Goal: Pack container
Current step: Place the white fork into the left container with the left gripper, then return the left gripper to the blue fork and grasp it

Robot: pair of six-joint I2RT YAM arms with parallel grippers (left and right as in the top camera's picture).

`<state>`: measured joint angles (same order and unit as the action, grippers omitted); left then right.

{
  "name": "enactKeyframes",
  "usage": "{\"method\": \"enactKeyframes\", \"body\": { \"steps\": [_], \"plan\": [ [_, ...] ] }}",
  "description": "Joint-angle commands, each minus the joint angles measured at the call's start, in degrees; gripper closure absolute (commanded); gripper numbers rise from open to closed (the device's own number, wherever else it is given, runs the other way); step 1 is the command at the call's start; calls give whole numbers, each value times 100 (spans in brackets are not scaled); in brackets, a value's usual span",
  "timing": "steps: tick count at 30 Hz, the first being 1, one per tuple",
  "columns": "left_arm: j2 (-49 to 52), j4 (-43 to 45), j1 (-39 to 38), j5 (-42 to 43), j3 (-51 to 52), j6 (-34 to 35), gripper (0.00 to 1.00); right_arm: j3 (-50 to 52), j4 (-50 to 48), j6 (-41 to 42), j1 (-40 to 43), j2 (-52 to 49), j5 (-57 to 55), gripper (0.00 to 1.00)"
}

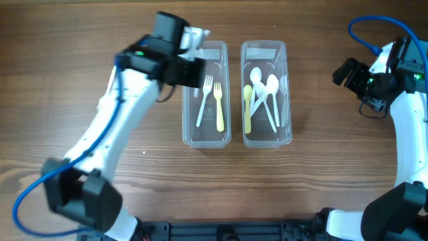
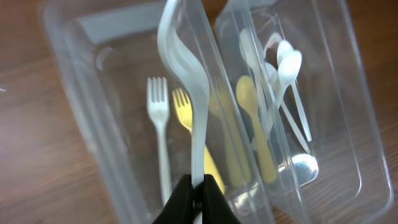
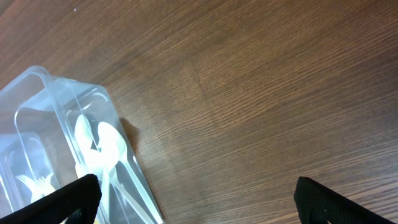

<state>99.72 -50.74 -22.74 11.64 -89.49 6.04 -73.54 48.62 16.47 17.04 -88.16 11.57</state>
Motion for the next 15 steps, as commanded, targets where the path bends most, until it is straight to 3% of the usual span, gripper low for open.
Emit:
{"method": "enactKeyframes", "body": {
  "steps": [1,5,7,8,9,11,15],
  "plan": [
    [684,44,-363,-407,122,992,94,4,-13,7,-13,-72,46,0],
    [1134,42,-527,-404,118,1137,86,4,-13,9,-13,-74,46,0],
    [946,4,-442,-411,35,1130,62,4,-13,7,-13,-72,46,0],
    [837,-50,-382,-424,-26,1110,43,4,-13,7,-13,-72,46,0],
    [717,-109,-306,-431,-92,1062,37,4,-13,7,-13,-72,46,0],
    [396,-243,-92,-490,-199,863,30,4,-13,7,-13,-74,46,0],
    [-363,-623,772,-706,-219,-254,26,4,-11,11,-13,-72,46,0]
  ]
}}
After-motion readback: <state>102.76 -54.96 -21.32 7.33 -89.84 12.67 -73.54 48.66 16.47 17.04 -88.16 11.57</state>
